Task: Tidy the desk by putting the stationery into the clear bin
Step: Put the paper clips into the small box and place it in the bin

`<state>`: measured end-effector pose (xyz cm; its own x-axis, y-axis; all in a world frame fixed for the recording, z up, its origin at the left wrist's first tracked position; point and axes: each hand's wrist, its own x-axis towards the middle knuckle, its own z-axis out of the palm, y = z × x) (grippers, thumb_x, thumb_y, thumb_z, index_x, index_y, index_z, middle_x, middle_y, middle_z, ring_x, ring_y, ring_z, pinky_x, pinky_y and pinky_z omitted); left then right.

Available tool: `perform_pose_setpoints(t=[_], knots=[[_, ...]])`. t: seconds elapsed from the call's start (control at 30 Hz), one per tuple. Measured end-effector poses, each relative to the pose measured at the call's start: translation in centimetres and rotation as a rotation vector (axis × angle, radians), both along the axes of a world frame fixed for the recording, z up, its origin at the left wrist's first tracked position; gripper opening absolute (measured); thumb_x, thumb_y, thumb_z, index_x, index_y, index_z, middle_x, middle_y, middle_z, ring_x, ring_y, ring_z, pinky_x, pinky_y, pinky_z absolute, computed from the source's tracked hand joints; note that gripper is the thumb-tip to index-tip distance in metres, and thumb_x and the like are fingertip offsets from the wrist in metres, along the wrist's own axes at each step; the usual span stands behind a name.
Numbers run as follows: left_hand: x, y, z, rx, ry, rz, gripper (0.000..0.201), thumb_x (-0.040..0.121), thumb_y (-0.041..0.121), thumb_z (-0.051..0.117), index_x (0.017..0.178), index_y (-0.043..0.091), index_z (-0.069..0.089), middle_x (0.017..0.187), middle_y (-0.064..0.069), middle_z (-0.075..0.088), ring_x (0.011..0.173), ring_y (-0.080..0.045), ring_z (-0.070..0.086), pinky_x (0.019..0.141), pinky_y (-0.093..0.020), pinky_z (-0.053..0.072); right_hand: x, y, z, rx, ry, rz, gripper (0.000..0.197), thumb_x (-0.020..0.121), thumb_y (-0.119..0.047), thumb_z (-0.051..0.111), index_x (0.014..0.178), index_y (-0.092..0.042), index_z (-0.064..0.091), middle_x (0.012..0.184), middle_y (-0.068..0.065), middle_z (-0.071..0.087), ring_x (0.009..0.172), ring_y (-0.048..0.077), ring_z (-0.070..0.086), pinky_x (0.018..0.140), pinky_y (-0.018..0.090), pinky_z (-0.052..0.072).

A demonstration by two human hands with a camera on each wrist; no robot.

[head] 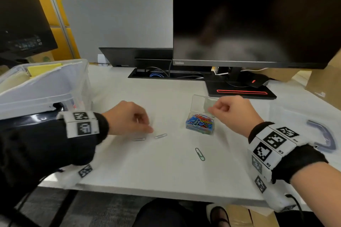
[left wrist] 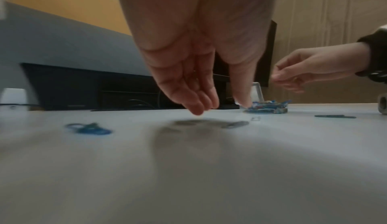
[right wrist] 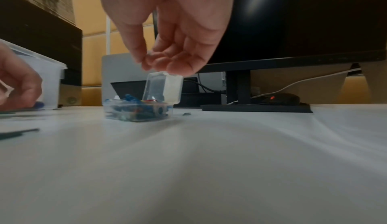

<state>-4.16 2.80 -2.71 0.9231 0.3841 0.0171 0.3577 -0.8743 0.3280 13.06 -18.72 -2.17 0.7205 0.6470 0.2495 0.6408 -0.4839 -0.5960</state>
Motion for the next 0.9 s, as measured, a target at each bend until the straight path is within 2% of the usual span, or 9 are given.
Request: perform_pose_setpoints(t=[0.1,0.13,0.23,0.33,0.5,0.57,0.63,0.77,0.9], knots=[[-2.1,0.8,-0.1,-0.132,0.085,0.034,0.016,0.066,0.035,0.081,0.073,0.025,0.071,0.066,0.008,0.067,0.058,-0.006,0.058,0.054,-0.009,0.044,-1.6,-0.4,0.2,-0.205,0.213,0.154,0.030,0.075,-0.038,0.072,0.059,-0.014,0.064,0.044,-0.008,0.053,0.042,0.006,0.048,0.041,0.015,0.039],[-2.3,0.8,-0.1,-0.170,0.116,0.028,0.014,0.067,0.030,0.081,0.073,0.022,0.072,0.067,0.004,0.068,0.056,-0.009,0.057,0.053,-0.010,0.045,-2.1,-0.5,0.2,-0.302,0.283,0.215,0.031,0.071,-0.039,0.076,0.058,-0.013,0.066,0.043,-0.006,0.055,0.040,0.008,0.050,0.041,0.017,0.042],[-1.7,0.5,0.0,-0.216,0.175,-0.003,0.008,0.072,0.023,0.078,0.070,0.022,0.070,0.067,-0.004,0.068,0.052,-0.009,0.054,0.051,-0.009,0.044,-2.7,-0.6,0.2,-0.502,0.389,0.298,0.026,0.062,-0.033,0.084,0.063,-0.010,0.070,0.055,0.002,0.064,0.047,0.014,0.058,0.046,0.022,0.050],[-0.6,-0.1,-0.1,-0.212,0.219,-0.041,0.011,0.077,0.023,0.073,0.068,0.023,0.067,0.062,0.001,0.064,0.046,-0.006,0.051,0.051,-0.010,0.044,-2.6,-0.4,0.2,-0.514,0.366,0.270,0.024,0.059,-0.027,0.086,0.066,-0.009,0.072,0.058,0.003,0.065,0.048,0.011,0.059,0.047,0.021,0.050],[0.8,-1.0,-0.2,-0.177,0.179,-0.047,0.017,0.075,0.019,0.069,0.060,0.022,0.064,0.050,0.007,0.061,0.042,-0.002,0.050,0.060,-0.016,0.048,-2.7,-0.1,0.0,-0.430,0.361,0.272,0.023,0.068,-0.028,0.080,0.075,-0.006,0.074,0.061,0.001,0.066,0.053,0.012,0.060,0.050,0.023,0.052],[1.0,-1.0,-0.2,-0.204,0.155,-0.035,0.014,0.075,0.018,0.071,0.062,0.021,0.065,0.052,0.006,0.062,0.042,-0.001,0.052,0.060,-0.017,0.049,-2.9,0.3,0.0,-0.428,0.350,0.274,0.031,0.066,-0.035,0.081,0.075,-0.006,0.073,0.064,0.004,0.067,0.055,0.014,0.061,0.051,0.024,0.053],[1.1,-0.8,-0.2,-0.223,0.116,0.007,0.011,0.073,0.021,0.076,0.067,0.018,0.067,0.054,0.007,0.063,0.043,-0.002,0.054,0.057,-0.016,0.048,-3.1,0.8,-0.1,-0.442,0.340,0.279,0.033,0.063,-0.033,0.083,0.075,-0.005,0.072,0.064,0.005,0.066,0.054,0.014,0.061,0.050,0.023,0.053],[1.3,-0.2,-0.3,-0.141,0.108,0.097,0.014,0.076,0.026,0.074,0.077,0.012,0.071,0.069,-0.005,0.070,0.048,-0.009,0.056,0.051,-0.012,0.047,-3.3,1.4,-0.2,-0.480,0.376,0.300,0.023,0.069,-0.019,0.080,0.081,-0.001,0.072,0.064,0.006,0.065,0.049,0.011,0.058,0.049,0.023,0.053],[1.7,-0.7,-0.3,-0.150,0.167,0.071,0.006,0.079,0.018,0.067,0.073,0.017,0.067,0.070,-0.002,0.067,0.043,-0.005,0.053,0.050,-0.012,0.047,-3.3,1.5,-0.4,-0.518,0.375,0.321,0.009,0.074,-0.015,0.074,0.072,-0.007,0.070,0.064,0.007,0.064,0.050,0.012,0.056,0.048,0.023,0.052]])
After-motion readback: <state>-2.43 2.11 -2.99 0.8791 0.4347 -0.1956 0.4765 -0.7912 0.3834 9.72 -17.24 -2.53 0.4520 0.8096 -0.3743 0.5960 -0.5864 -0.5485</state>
